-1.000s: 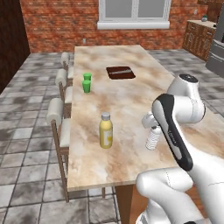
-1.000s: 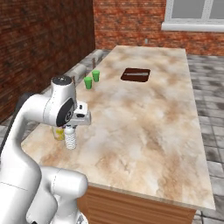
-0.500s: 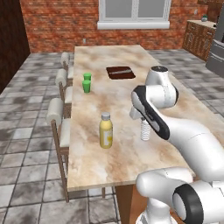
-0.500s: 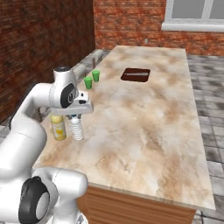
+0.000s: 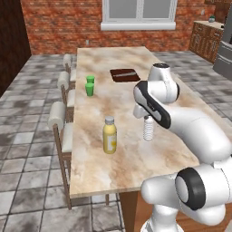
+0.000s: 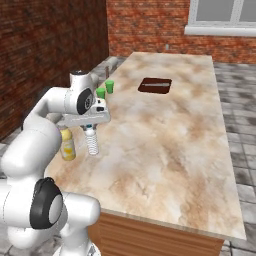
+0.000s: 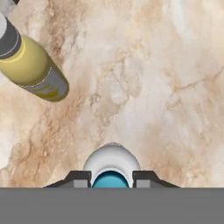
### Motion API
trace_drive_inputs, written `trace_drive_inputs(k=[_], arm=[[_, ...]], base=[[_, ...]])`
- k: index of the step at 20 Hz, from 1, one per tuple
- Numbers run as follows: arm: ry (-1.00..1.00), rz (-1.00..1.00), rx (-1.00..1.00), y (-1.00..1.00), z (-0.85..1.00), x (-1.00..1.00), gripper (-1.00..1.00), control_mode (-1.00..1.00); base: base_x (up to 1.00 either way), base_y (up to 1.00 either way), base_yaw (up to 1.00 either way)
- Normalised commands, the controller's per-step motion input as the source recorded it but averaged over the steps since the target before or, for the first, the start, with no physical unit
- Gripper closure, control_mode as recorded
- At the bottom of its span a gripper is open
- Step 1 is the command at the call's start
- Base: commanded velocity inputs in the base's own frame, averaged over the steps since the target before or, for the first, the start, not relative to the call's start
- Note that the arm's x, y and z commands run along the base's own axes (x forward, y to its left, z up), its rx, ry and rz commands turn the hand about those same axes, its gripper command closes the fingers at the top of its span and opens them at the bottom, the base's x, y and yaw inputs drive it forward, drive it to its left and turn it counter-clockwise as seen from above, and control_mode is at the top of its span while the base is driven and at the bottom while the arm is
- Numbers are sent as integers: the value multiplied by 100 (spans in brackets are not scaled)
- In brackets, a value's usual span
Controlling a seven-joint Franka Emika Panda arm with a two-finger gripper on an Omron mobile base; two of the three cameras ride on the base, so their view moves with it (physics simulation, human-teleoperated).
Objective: Place the drinks on the dining counter in a tight cluster.
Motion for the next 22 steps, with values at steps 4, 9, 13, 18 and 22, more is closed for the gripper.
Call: trace_drive_inputs(k=[4, 9, 13, 18, 22], arm=[[0, 31, 0, 0, -2, 0, 100, -100], [-2, 40, 5, 0, -9, 0, 100, -100], [-10, 42, 8, 0, -13, 4, 100, -100], [-3, 29, 1, 10, -11, 32, 100, -100], [0, 7, -1, 27, -14, 55, 100, -100]], base=[[0, 0, 0], [0, 0, 0], [0, 0, 0], [0, 0, 0], [0, 0, 0]])
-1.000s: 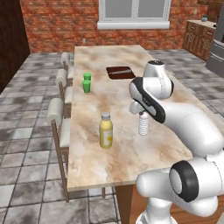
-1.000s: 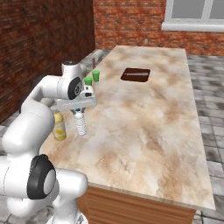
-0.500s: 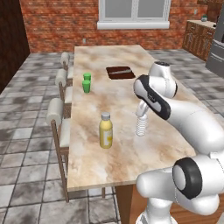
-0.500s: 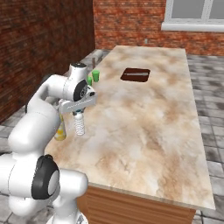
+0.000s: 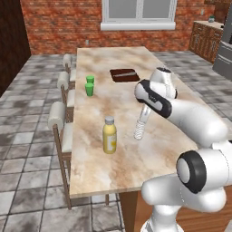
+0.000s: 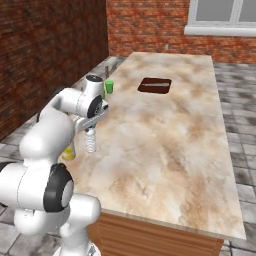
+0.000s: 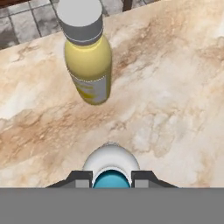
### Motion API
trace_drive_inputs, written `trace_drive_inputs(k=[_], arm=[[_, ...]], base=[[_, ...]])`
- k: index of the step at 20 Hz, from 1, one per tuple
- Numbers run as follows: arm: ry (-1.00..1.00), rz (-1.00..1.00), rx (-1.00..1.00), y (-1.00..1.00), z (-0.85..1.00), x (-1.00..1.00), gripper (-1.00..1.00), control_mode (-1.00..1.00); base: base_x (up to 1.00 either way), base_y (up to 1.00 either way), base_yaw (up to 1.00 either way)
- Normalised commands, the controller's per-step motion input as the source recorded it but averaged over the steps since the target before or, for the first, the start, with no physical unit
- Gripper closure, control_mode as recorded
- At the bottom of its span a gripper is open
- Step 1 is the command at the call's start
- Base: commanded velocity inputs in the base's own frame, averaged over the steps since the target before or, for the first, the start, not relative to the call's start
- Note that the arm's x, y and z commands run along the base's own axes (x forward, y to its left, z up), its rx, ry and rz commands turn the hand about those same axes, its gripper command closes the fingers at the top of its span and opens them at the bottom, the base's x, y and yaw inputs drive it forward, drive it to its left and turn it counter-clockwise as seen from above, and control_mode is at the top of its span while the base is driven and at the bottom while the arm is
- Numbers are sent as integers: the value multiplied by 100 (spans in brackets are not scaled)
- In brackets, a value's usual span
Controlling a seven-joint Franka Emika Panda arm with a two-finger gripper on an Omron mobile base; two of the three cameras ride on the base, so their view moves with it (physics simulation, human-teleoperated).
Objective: Place the drinks on the dining counter in a tight cluster.
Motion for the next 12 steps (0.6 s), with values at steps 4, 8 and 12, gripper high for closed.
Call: trace_drive_inputs(k=[4, 8, 12], arm=[[0, 0, -1, 25, -15, 47, 100, -100], [0, 0, 0, 27, -23, 34, 100, -100], [0, 0, 0, 24, -17, 9, 100, -100]], base=[[0, 0, 0], [0, 0, 0], [0, 0, 0]])
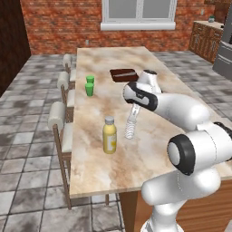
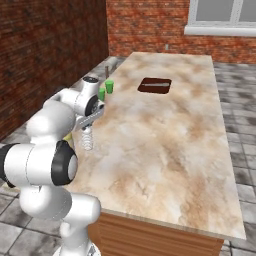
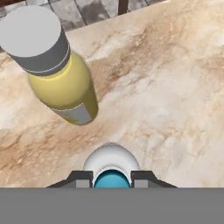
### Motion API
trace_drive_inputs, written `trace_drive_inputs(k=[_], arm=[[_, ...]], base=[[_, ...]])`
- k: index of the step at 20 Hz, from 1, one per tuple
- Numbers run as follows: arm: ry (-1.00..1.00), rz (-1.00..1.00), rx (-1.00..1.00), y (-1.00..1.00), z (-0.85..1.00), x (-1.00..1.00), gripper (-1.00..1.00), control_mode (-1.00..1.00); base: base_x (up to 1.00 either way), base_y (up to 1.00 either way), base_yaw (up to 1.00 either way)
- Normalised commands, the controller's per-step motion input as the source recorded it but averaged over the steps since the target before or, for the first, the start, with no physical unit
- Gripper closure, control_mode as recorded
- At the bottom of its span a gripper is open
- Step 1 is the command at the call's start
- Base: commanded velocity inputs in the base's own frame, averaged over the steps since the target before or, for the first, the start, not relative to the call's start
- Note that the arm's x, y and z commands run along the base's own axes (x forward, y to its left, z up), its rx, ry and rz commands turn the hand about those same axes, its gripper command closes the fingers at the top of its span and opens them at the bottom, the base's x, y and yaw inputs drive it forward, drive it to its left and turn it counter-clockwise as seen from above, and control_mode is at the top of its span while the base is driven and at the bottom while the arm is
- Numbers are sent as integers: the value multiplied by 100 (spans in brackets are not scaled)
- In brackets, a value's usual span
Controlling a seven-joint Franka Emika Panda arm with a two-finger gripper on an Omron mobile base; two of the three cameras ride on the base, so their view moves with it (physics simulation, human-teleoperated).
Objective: Place the drinks on the dining counter in a tight cluster.
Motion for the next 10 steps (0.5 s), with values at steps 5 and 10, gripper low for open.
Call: trace_drive_inputs(k=[5, 10], arm=[[0, 0, 0, 10, 0, -14, 100, -100], [0, 0, 0, 7, -17, -22, 100, -100]], base=[[0, 0, 0], [0, 0, 0]])
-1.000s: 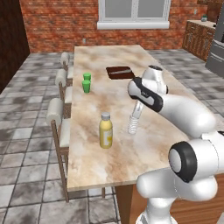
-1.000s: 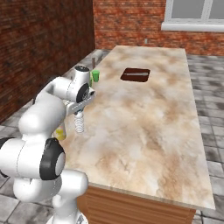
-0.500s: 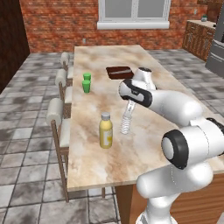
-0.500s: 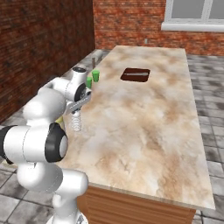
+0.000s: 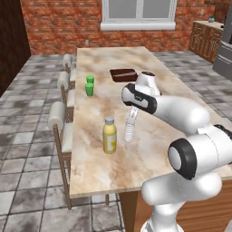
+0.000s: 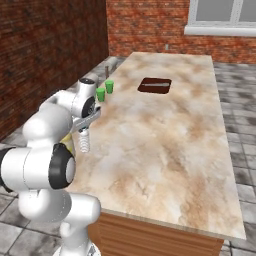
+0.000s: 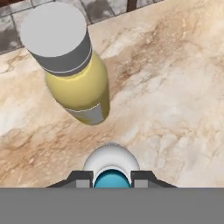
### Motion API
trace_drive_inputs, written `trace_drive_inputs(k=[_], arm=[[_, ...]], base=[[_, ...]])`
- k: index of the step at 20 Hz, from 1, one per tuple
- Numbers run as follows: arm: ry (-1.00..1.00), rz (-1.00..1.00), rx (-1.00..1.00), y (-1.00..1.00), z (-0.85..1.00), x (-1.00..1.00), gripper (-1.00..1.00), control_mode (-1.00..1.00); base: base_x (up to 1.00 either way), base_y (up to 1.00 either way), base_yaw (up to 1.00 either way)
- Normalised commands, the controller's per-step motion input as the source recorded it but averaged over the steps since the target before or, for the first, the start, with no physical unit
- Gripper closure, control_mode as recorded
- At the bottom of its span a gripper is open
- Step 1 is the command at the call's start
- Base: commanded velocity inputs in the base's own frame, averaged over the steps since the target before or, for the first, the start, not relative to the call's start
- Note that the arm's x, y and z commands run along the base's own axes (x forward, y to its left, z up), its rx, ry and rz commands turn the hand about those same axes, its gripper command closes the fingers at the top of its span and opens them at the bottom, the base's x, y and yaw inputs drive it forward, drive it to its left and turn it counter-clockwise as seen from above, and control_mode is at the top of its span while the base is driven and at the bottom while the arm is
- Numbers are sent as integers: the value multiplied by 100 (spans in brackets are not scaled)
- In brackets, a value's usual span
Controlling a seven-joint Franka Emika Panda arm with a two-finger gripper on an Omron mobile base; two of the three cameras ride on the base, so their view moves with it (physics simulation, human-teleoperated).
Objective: Place the drinks on the dining counter in a tight cluster.
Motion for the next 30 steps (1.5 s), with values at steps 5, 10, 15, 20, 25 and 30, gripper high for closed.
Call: trace_drive_inputs(k=[5, 10, 15, 20, 25, 30], arm=[[0, 0, 0, 3, -38, -16, 100, -100], [0, 0, 0, 0, -20, 20, 100, -100], [0, 0, -1, 0, -25, 20, 100, -100], [0, 0, 0, 0, -37, 6, 100, -100], [0, 0, 0, 0, -16, 10, 100, -100], [0, 0, -4, 4, 0, 12, 100, -100]], base=[[0, 0, 0], [0, 0, 0], [0, 0, 0], [0, 0, 0], [0, 0, 0], [0, 0, 0]])
